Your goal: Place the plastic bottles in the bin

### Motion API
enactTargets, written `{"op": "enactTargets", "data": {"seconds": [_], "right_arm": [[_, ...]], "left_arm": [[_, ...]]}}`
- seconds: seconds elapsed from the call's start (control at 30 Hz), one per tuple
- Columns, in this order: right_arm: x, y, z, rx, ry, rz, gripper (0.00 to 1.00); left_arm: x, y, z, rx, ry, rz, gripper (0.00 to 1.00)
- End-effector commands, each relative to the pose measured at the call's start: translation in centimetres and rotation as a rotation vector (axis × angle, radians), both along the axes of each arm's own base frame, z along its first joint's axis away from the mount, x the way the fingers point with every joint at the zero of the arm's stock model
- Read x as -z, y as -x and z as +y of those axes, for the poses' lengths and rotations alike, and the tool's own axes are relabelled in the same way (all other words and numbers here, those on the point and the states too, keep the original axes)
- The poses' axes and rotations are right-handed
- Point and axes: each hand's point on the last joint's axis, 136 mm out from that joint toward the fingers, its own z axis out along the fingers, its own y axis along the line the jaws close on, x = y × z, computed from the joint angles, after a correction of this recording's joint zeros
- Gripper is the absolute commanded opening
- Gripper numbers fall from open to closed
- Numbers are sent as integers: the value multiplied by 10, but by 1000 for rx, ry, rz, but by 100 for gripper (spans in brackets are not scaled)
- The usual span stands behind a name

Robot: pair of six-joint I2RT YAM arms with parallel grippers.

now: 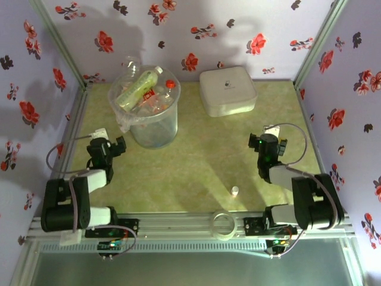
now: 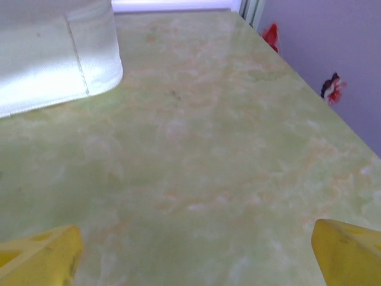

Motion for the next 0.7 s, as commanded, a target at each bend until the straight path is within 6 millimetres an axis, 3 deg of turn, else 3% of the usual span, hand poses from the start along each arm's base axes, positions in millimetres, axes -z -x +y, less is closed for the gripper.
{"op": "enactTargets", "data": {"seconds": [0.0,0.07,0.17,0.67], "right_arm": [[-14,-21,1,-27,-2,-117,99],[1,-23,-9,-13,-58,-144,99],[4,-22,-14,-14,-93,-139,99],[7,-28,-19,19,-89,-102,99]], "left_arm": [[-33,-28,-5,71,-55,-140,100],[-22,-33,-6,84,-52,-133,100],[-11,-35,-16,130,-68,-112,100],[-11,-39,-20,127,-97,-102,100]]}}
